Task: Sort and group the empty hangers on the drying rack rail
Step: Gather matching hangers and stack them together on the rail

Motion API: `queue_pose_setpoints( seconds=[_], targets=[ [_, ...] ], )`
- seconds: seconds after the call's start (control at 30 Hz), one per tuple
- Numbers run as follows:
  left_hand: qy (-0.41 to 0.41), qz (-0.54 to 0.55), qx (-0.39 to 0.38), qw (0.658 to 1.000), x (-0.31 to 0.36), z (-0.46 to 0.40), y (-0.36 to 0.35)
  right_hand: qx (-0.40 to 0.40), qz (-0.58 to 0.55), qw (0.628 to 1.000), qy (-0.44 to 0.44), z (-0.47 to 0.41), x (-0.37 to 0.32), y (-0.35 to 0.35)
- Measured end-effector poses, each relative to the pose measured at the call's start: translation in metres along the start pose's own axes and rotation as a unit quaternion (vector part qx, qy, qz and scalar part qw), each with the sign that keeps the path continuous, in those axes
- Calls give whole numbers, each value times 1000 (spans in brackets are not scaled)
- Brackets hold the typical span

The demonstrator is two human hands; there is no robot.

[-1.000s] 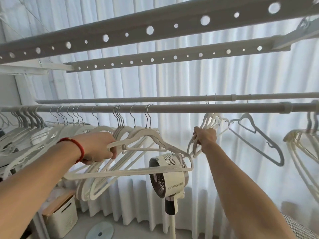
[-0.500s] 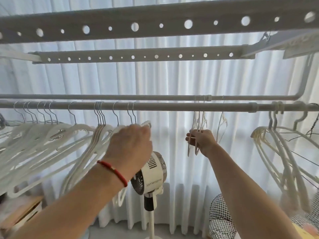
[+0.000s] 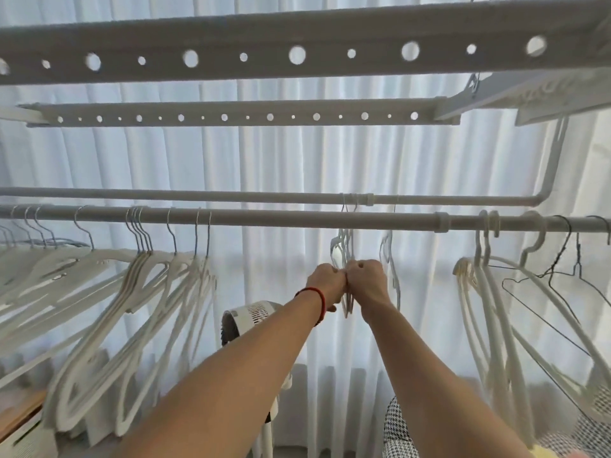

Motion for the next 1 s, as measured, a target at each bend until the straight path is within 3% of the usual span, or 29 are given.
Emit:
queue_pose_setpoints(
  seconds=[0.17, 0.3, 0.43, 0.63, 0.83, 1.0],
  targets=[
    [31, 98, -48, 994, 6, 0, -4, 21, 26, 999, 11, -4, -10, 3],
    [22, 94, -66, 993, 16, -1, -1, 45, 38, 998, 20, -1, -17, 7],
    [-23, -1, 14, 1000, 25, -2, 14, 70, 72, 994, 30, 1, -31, 18],
    [-47, -6, 88, 995, 23, 13, 56, 79, 123, 987, 68, 20, -46, 38],
    [-62, -34, 98, 993, -15, 80, 85, 80, 75, 994, 24, 77, -16, 44],
    [-16, 91, 28, 995, -75, 154, 101, 84, 41, 994, -55, 152, 45, 44]
  ],
)
Point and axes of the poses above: each hand's wrist, its own z-axis away from the middle knuckle, its own y-axis out of the back of the hand, x = y × z, the point moved 5 cm from there along -z, towards the middle knuckle, and after that the axes turned 3 degrees about z, right-handed, at the moved point
